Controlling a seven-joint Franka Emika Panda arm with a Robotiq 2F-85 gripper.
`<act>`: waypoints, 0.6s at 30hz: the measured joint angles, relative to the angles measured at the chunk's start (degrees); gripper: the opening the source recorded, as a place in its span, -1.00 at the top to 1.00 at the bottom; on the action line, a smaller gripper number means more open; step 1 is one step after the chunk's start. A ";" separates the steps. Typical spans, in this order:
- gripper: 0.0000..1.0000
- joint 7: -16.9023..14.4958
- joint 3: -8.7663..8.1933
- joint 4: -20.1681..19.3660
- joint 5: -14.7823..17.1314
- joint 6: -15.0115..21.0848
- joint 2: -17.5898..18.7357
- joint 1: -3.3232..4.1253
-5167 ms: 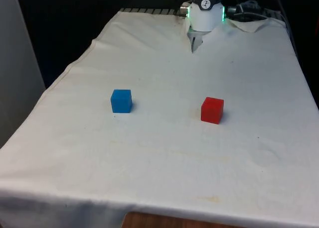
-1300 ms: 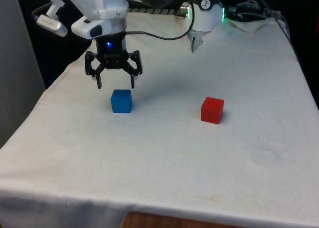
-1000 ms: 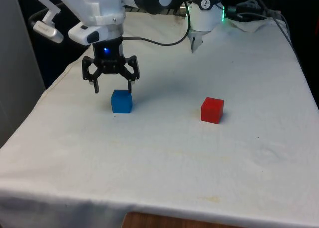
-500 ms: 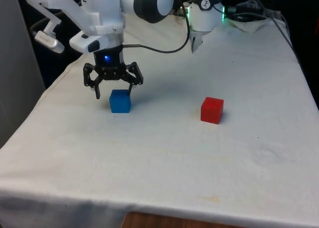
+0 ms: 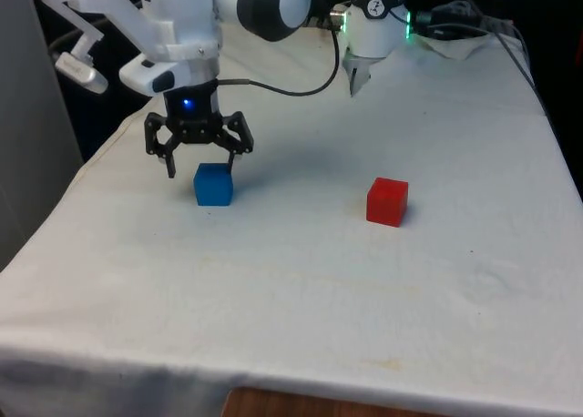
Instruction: Stack the two cubes.
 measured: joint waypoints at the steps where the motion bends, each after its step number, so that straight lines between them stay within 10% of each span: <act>1: -1.00 -0.23 -0.34 0.17 0.00 -0.80 -0.57 0.00; 18: -1.00 0.00 -0.69 0.00 -0.11 -3.61 -2.69 1.15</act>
